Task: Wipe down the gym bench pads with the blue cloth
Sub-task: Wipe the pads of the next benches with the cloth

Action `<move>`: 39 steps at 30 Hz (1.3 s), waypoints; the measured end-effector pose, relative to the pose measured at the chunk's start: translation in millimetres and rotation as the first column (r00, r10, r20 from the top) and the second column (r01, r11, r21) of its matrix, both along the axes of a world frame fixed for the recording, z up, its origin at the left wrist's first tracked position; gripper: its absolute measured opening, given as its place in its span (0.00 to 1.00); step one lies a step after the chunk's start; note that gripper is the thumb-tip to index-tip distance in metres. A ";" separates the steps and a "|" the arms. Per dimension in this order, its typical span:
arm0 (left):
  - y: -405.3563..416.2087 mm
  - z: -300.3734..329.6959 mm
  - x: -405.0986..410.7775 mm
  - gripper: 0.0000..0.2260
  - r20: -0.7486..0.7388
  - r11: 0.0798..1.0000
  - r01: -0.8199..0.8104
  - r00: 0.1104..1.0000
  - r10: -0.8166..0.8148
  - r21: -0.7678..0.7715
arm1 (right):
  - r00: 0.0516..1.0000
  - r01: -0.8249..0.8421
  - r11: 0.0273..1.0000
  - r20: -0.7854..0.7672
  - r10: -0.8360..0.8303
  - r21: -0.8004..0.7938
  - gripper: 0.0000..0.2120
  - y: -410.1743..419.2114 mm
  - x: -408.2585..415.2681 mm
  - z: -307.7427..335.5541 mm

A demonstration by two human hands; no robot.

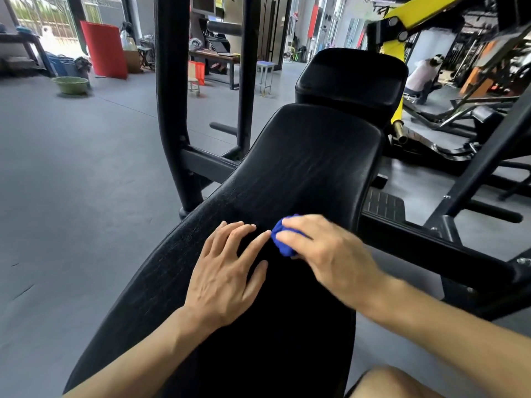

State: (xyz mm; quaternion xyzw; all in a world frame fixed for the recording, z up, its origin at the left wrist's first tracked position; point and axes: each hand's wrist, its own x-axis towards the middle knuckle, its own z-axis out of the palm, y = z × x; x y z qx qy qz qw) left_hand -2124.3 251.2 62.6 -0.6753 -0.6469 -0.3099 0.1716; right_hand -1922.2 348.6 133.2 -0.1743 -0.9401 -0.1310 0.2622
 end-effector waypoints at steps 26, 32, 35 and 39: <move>-2.9 6.0 4.3 0.19 -0.020 0.998 0.060 0.998 -0.061 -0.033 | 0.998 0.066 0.998 -0.003 -0.066 0.009 0.16 2.7 10.7 11.7; -2.6 4.6 2.9 0.19 -0.014 0.997 0.066 0.998 -0.066 -0.030 | 0.998 0.060 0.995 -0.006 -0.061 -0.085 0.19 8.8 -0.2 11.0; -2.6 6.7 4.3 0.19 -0.008 0.997 0.059 0.998 -0.059 -0.043 | 0.998 0.064 0.995 -0.011 -0.065 -0.081 0.23 -1.9 59.6 12.0; -3.1 8.5 6.3 0.19 -0.017 0.997 0.039 0.999 -0.040 -0.072 | 0.993 0.104 0.995 -0.052 -0.104 0.004 0.19 7.8 37.0 8.0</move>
